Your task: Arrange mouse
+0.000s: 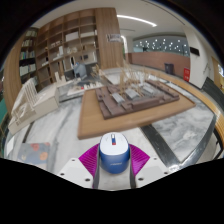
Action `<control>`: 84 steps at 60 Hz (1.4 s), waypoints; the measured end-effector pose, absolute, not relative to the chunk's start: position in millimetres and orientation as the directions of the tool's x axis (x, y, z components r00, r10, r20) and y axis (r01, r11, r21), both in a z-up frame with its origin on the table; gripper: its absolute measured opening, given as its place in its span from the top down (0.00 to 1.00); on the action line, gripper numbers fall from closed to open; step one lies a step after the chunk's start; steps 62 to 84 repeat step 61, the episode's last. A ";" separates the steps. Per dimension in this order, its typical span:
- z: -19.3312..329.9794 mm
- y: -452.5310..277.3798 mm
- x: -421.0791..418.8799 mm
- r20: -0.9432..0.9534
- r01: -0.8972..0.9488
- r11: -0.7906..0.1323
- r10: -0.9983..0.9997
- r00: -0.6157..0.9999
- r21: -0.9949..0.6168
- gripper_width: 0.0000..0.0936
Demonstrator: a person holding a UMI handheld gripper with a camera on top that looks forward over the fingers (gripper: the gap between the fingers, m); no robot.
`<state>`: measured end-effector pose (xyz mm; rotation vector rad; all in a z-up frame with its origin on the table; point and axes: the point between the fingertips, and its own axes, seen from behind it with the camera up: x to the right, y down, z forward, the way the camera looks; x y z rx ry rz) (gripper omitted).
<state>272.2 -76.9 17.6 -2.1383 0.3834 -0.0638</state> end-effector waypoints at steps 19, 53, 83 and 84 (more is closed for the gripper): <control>82.5 -77.8 -22.1 -0.106 -0.097 -0.449 -0.005 0.994 -0.888 0.57; 18.0 -106.2 -76.2 -0.174 -0.076 -0.623 0.097 0.980 -0.778 0.11; 29.5 -148.7 -57.3 -0.232 -0.128 -0.622 0.089 0.969 -0.773 0.11; 29.5 -148.7 -57.3 -0.232 -0.128 -0.622 0.089 0.969 -0.773 0.11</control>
